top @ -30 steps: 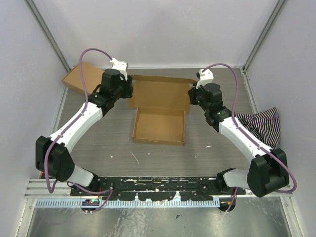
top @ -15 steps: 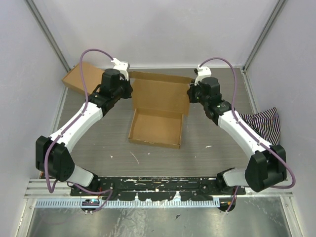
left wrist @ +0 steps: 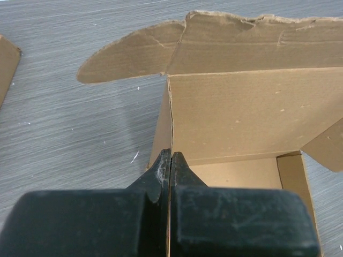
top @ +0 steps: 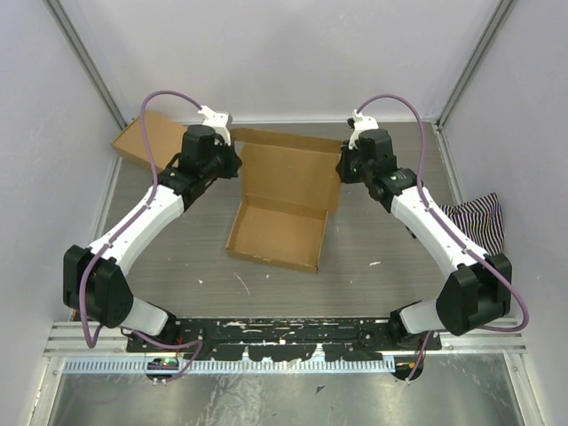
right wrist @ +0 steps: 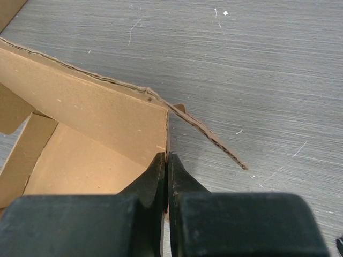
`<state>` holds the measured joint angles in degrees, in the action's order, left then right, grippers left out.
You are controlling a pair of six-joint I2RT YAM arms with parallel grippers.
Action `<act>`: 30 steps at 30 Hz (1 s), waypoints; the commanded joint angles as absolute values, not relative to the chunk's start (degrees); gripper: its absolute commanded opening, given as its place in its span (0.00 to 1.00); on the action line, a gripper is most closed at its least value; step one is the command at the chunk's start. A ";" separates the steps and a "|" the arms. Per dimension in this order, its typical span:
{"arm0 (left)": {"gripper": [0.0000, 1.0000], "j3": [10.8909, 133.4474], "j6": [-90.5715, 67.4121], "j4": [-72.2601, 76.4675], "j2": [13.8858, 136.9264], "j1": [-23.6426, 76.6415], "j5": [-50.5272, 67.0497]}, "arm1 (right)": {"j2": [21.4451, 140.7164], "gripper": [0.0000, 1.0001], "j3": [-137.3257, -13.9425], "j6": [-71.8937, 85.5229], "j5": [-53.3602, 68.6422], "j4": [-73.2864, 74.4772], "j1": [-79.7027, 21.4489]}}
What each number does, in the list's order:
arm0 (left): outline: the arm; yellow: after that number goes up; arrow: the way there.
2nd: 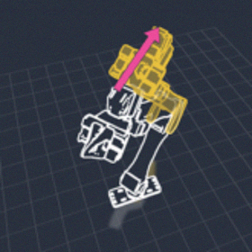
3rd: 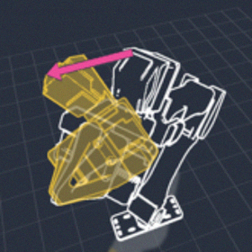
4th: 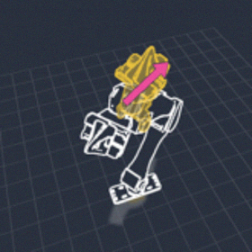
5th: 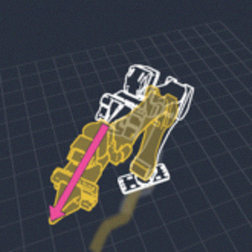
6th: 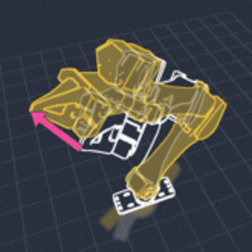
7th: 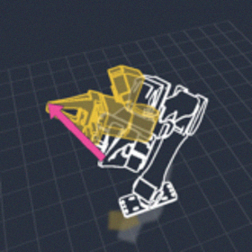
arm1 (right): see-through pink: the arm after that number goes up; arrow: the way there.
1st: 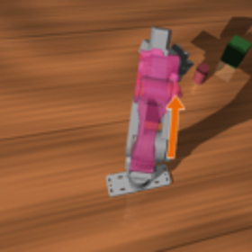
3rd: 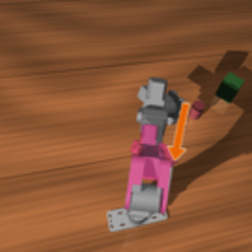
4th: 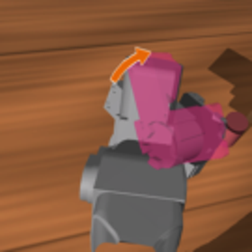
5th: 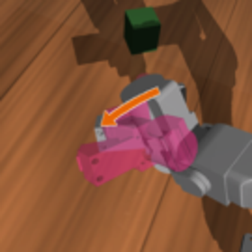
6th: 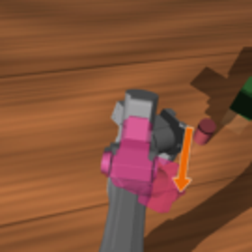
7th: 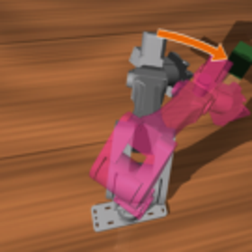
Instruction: Fold the paper box
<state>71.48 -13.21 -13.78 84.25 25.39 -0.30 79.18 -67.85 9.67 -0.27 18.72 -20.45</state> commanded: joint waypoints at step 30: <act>0.00 74.19 -15.56 -3.44 87.71 27.21 4.67 | 80.80 0.01 -55.65 5.27 -13.56 -24.92 -23.51</act>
